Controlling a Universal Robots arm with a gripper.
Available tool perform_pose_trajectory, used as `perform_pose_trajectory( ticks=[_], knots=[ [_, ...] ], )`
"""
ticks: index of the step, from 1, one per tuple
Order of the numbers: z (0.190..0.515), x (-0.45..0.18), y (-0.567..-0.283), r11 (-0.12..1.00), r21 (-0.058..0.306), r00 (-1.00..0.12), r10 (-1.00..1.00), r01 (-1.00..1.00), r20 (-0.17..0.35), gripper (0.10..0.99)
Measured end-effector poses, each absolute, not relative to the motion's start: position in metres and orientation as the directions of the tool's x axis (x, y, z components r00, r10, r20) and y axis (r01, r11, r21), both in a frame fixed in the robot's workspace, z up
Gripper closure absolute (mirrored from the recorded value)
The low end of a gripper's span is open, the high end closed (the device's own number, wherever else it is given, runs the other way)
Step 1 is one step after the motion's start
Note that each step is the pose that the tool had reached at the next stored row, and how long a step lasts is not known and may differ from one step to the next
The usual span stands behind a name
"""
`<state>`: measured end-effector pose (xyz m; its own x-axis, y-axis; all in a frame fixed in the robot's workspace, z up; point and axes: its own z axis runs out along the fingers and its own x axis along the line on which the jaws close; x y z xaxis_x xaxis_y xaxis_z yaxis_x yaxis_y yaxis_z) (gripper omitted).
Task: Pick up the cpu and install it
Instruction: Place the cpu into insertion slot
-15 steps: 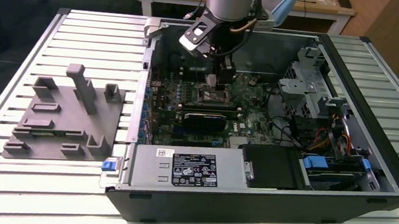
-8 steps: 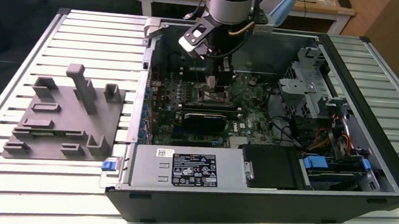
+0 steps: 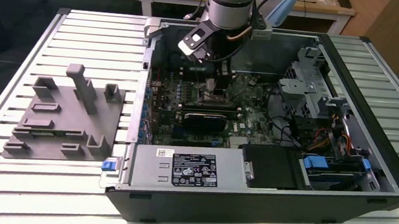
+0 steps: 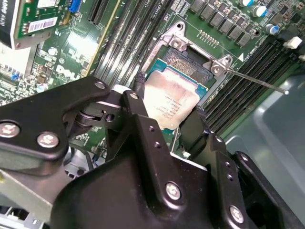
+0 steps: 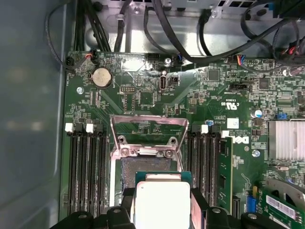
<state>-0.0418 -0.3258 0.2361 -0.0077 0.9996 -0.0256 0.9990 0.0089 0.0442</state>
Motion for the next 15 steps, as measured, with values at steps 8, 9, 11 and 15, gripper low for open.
perform_pose_trajectory(
  ticks=[8,9,11,15],
  knots=[
    [0.229,-0.042,-0.325,0.059,0.044,-0.058,0.998,0.997,-0.025,0.545],
    [0.227,-0.042,-0.325,0.059,0.044,-0.058,0.998,0.997,-0.025,0.545],
    [0.225,-0.042,-0.325,0.059,0.044,-0.058,0.998,0.997,-0.025,0.545],
    [0.221,-0.042,-0.323,0.058,0.044,-0.057,0.998,0.997,-0.025,0.545]
  ],
)
